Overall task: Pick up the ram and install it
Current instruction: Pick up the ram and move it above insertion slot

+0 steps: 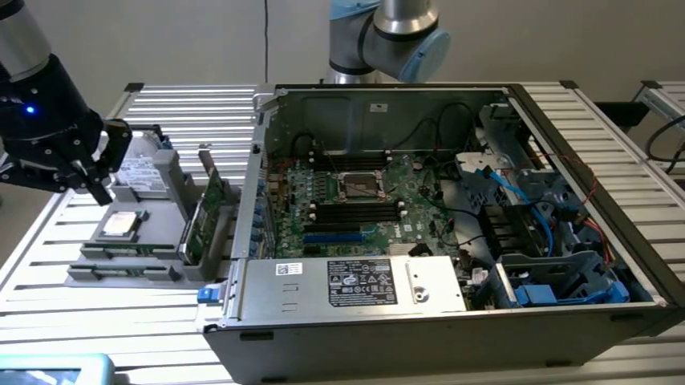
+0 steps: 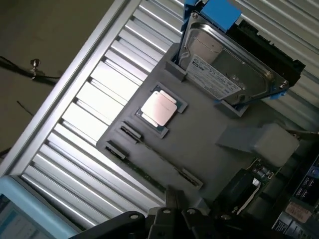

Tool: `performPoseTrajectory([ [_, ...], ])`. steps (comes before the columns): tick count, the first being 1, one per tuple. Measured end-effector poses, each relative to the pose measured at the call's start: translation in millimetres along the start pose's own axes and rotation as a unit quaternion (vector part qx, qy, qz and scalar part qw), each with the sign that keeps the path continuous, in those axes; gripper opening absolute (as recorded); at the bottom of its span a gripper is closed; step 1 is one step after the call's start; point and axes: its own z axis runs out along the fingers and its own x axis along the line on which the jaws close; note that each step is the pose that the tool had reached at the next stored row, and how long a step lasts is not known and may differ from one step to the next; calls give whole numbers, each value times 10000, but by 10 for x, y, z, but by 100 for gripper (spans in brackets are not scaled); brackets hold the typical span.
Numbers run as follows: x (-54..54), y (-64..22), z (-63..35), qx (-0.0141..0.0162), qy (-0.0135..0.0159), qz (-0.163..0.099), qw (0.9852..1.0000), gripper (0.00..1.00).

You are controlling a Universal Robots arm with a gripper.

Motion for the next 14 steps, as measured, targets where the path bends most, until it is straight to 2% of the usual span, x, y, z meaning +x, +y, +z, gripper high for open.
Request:
performPoseTrajectory([
  [3, 0, 0, 0, -3, 11, -272, 9996, 11],
  [7, 0, 0, 1, -7, 25, -631, 9980, 11],
  [10, 0, 0, 1, -10, 36, -908, 9959, 11],
  [14, 0, 0, 2, -14, 49, -1266, 9919, 11],
])
